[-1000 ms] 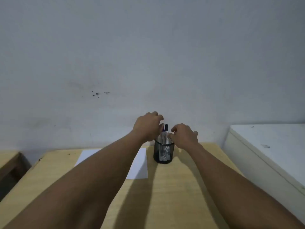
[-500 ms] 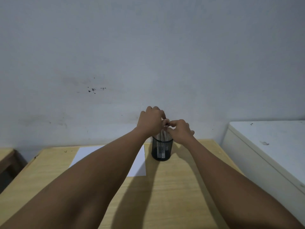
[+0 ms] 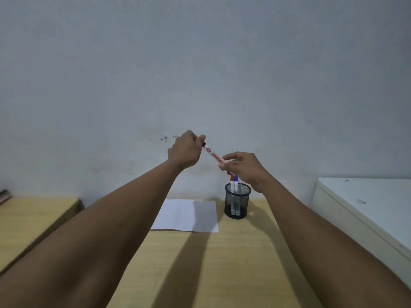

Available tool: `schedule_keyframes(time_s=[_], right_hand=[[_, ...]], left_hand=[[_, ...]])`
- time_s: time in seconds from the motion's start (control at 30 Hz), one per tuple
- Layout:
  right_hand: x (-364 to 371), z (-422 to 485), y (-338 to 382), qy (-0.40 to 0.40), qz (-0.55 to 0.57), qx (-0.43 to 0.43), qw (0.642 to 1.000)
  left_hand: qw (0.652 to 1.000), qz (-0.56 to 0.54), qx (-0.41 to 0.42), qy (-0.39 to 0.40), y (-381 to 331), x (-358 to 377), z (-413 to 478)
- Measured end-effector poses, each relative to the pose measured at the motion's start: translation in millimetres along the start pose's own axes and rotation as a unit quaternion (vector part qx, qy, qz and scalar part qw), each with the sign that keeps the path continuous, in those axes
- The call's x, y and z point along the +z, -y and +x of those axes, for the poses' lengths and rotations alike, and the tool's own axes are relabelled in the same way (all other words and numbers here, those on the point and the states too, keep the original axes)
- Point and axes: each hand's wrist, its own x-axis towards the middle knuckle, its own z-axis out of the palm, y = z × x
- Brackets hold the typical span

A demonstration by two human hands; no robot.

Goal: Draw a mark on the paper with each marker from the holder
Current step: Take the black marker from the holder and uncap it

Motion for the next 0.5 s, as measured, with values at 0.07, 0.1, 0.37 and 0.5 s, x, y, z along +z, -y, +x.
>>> schedule_keyframes(time_s=[0.07, 0.1, 0.37, 0.5], right_hand=[[3.5, -5.5, 8.8, -0.003, 0.072, 0.008, 0.997], [6.8, -5.6, 11.8, -0.004, 0.119, 0.014, 0.993], [71.4, -1.2, 31.1, 0.044, 0.294, 0.051, 0.953], [99.2, 3.0, 25.3, 0.054, 0.294, 0.064, 0.952]], left_hand=[[0.997, -0.067, -0.030, 0.017, 19.5, -18.6, -9.2], [0.993, -0.105, -0.039, 0.037, 28.0, -26.3, -15.2], [0.985, -0.159, -0.021, 0.065, 59.9, -52.2, -43.3], [0.993, -0.100, 0.026, 0.053, 78.3, -55.9, -45.6]])
